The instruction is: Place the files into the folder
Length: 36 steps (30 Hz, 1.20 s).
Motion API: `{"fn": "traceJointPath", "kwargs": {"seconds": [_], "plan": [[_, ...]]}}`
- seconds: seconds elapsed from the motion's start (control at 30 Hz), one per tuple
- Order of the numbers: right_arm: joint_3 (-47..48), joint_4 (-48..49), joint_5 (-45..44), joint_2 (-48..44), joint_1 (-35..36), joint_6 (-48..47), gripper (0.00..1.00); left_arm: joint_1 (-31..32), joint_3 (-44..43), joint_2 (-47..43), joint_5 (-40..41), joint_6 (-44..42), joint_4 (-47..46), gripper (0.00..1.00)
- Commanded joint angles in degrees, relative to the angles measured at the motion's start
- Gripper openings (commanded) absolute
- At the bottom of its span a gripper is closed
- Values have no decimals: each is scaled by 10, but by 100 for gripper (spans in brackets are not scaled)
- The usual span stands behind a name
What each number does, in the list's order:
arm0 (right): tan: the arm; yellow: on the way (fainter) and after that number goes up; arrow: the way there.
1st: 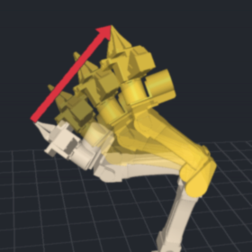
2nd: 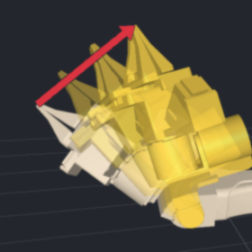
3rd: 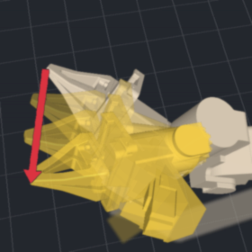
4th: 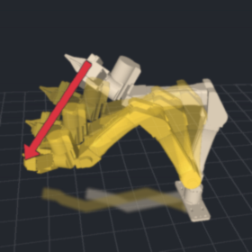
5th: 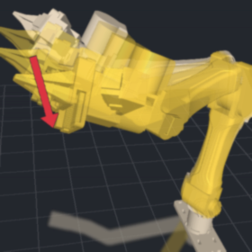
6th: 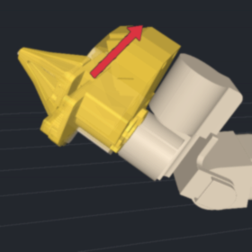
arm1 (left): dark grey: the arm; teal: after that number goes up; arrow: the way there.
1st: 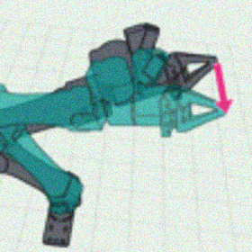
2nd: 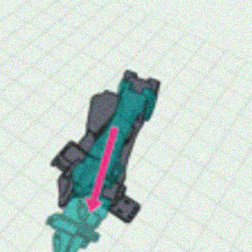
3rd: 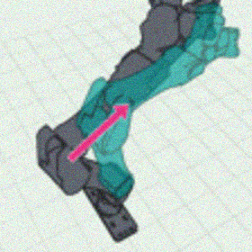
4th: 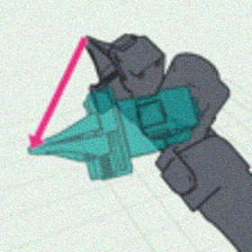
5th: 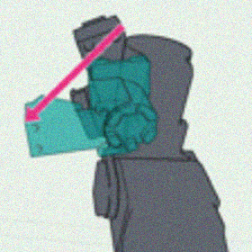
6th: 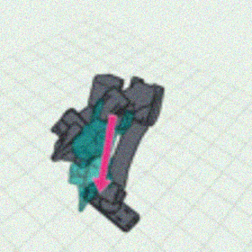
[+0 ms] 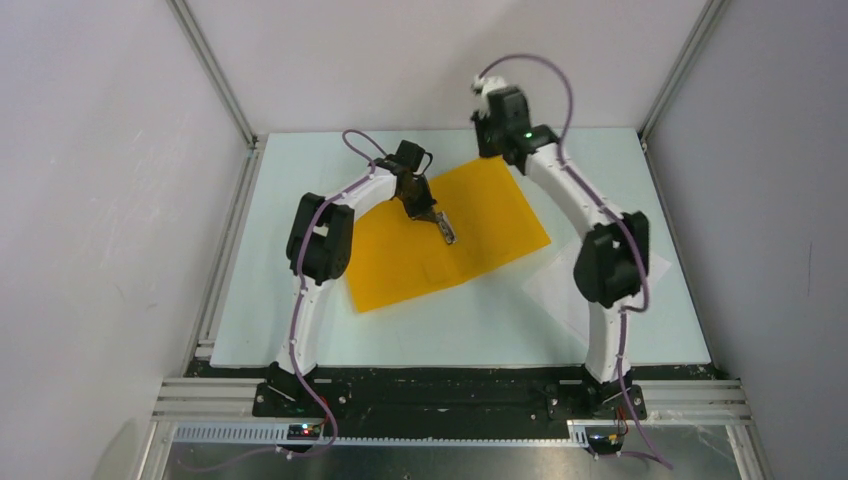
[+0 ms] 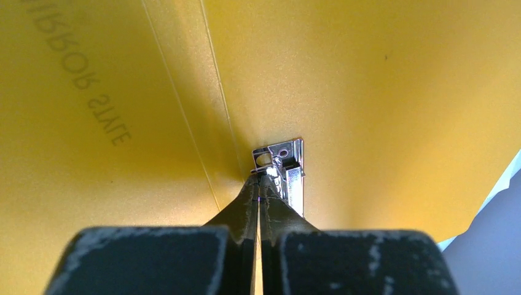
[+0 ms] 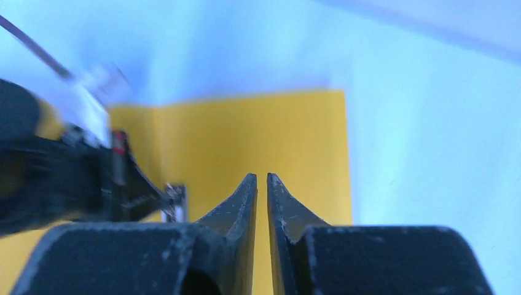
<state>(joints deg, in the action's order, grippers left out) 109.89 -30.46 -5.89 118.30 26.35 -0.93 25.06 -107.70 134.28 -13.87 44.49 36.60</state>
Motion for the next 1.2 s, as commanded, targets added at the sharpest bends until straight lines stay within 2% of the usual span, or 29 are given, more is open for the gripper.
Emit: {"fn": "traceJointPath", "kwargs": {"seconds": [0.0,0.07,0.13,0.23,0.3,0.33,0.4,0.5,0.6,0.7,0.87,1.03,1.17], "plan": [[28,27,101,-95,13,14,17,7,-5,20,17,-27,35,0],[-43,42,111,-109,25,11,22,7,-4,19,17,-27,34,0],[-158,70,97,-126,41,11,27,5,-2,18,16,-26,35,0],[-269,145,65,-164,76,-2,30,4,-2,19,17,-19,35,0],[-311,168,64,-171,93,-15,23,3,-2,19,18,-7,37,0],[-328,178,69,-170,98,-20,16,2,-2,20,17,3,38,0],[-348,194,82,-164,112,-37,9,2,-4,22,14,14,37,0],[-355,210,85,-147,131,-70,8,3,-5,25,12,30,37,0],[-354,230,78,-120,140,-83,15,3,-6,26,10,41,36,0],[-348,241,67,-101,143,-94,16,1,-3,26,7,44,36,0],[-329,249,59,-65,145,-106,11,-1,-1,26,1,47,34,0],[-305,222,34,-36,144,-105,1,-2,0,27,-1,49,33,0],[-287,201,19,-18,143,-104,0,-3,1,27,-3,51,32,0]]}}
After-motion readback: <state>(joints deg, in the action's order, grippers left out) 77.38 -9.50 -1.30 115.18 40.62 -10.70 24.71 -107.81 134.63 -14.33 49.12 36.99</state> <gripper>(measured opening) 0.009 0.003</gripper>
